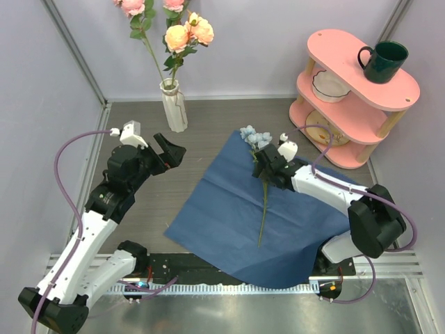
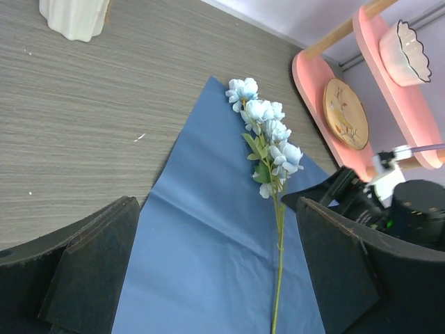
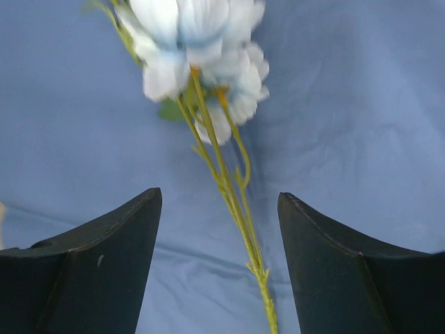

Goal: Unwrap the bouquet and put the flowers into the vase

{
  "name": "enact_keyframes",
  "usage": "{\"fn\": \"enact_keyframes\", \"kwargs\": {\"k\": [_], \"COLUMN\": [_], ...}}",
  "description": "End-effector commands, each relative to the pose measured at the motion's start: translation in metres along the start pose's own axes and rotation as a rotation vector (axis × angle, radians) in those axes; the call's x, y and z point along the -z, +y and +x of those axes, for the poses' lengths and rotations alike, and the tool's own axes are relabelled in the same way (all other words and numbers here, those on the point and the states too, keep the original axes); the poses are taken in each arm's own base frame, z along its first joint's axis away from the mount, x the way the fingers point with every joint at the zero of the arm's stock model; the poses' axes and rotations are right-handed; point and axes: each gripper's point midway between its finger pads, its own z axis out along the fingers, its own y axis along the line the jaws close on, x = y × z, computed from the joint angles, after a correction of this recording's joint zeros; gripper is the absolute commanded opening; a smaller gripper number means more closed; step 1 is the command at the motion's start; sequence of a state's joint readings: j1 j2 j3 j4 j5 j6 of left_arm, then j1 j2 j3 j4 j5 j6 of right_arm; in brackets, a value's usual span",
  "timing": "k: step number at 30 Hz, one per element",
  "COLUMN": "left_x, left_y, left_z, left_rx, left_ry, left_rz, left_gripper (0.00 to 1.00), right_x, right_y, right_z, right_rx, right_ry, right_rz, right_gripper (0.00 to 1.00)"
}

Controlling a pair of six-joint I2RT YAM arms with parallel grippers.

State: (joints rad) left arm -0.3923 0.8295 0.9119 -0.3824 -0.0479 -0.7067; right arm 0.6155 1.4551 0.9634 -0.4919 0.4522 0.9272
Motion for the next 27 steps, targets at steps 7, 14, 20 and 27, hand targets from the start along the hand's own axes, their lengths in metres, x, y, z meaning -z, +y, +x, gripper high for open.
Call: {"fn": "enact_keyframes", "kwargs": {"k": [7,14,20,27], "left_x": [0.011,0.013,0.013,0.019], "left_y": [-0.008,-0.005,-0.005,-0.011], "left_z": [-0.001,0.000,0.002,-0.004], "left_rx": [0.033,0.033,0.032,0.040], "left_ry": [-0.026,-0.025,-0.018,-0.035], "left_rz": [0.062,0.053,0.055,0.077], "left_gripper": [1.00,1.00,1.00,1.00], "right_x": [-0.016,-0.027,-0.014,0.065], "right_y": [0.019,0.016,0.006,0.051], "right_z": [0.052,0.050,0.015,-0.086], "right_rx": [0.094,0.124,0.164,0.103], "right_ry": [-0.003,-0.040,-0.191,-0.458], "right_rz": [-0.068,-0.017,0.080,-0.083], "right_gripper": [0.59,0.31,0.01,0.01]}}
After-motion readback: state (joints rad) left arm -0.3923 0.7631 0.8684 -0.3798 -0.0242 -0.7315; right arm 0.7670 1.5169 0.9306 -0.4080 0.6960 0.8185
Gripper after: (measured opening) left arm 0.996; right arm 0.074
